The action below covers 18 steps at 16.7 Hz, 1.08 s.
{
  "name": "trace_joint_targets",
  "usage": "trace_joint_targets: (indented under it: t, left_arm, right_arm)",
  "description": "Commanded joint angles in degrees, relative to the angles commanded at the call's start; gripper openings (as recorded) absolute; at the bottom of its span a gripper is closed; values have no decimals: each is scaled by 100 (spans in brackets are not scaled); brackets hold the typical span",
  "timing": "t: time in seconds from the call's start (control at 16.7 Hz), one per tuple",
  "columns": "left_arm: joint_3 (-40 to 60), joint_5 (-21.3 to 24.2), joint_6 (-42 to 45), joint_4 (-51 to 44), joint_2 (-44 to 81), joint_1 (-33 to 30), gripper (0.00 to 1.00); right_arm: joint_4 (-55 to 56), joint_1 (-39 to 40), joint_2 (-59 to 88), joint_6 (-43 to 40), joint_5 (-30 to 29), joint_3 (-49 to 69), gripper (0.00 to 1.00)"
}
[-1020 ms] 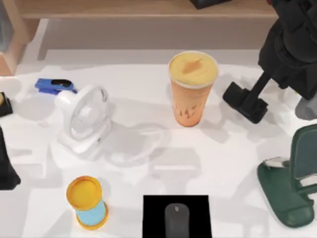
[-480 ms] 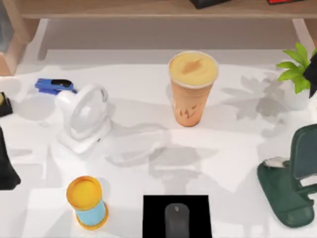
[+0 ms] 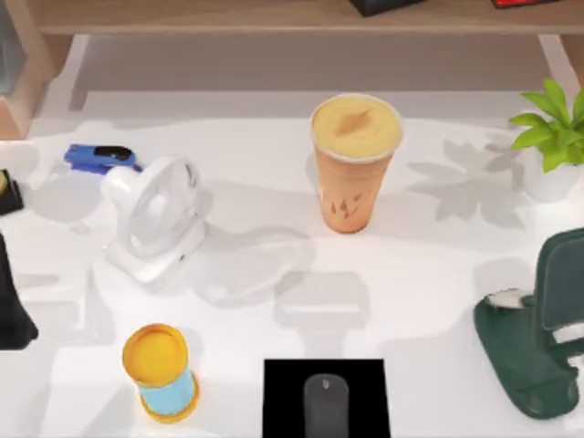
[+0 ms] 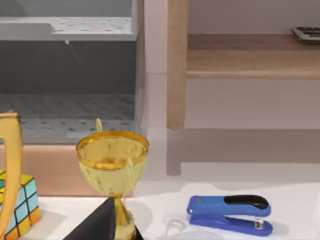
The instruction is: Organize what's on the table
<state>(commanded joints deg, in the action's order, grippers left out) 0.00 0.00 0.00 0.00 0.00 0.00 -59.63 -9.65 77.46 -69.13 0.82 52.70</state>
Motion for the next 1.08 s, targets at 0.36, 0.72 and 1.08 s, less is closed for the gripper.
trace_joint_targets:
  t: [0.36,0.72,1.08]
  left_arm:
    - [0,0,0,0,0,0,100]
    - [0,0,0,0,0,0,100]
    - [0,0,0,0,0,0,100]
  right_arm:
    - [77,-705,-581,2800,13,-1014,100]
    - [108,-885,-766,3489,26,-1313,100]
    - [194,-865,-704,3497,24,-1356,100]
